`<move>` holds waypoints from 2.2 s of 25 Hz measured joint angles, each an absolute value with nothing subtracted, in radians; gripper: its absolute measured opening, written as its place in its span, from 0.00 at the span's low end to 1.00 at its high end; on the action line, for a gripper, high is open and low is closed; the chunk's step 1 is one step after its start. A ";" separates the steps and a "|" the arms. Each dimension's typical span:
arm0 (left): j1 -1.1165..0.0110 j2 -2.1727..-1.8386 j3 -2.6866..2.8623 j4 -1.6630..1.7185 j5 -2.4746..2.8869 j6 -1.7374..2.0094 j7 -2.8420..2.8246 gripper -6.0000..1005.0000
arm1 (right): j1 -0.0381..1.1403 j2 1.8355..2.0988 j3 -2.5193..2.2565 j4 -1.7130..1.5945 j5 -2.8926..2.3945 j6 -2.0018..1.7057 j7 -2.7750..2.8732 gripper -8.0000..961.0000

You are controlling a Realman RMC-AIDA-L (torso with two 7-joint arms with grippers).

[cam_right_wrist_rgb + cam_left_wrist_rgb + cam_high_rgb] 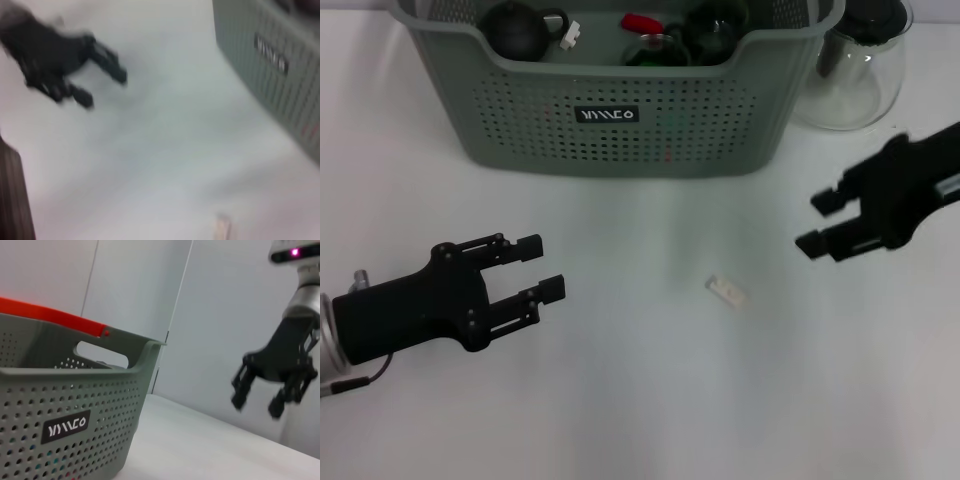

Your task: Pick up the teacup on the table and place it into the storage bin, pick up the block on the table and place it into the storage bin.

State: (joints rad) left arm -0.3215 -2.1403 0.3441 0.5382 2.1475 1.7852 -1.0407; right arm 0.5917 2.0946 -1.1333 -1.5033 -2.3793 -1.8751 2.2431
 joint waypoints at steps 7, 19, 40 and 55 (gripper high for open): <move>-0.324 -2.141 0.344 0.532 2.149 1.786 -1.039 0.57 | 0.675 2.100 -1.355 -1.343 -2.502 -1.769 2.397 0.56; -0.319 -2.144 0.343 0.529 2.147 1.780 -1.038 0.57 | 0.724 2.106 -1.554 -1.120 -2.475 -1.521 2.553 0.50; -0.320 -2.148 0.344 0.528 2.146 1.776 -1.037 0.57 | 0.719 2.107 -1.737 -1.065 -2.475 -1.334 2.697 0.48; -0.320 -2.148 0.344 0.528 2.144 1.776 -1.037 0.57 | 0.718 2.104 -1.746 -1.062 -2.479 -1.330 2.714 0.24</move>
State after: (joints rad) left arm -0.3198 -2.1476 0.3437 0.5278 2.1441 1.7760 -1.0369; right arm 0.7177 2.1037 -1.7458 -1.0617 -2.4785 -1.3297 2.7145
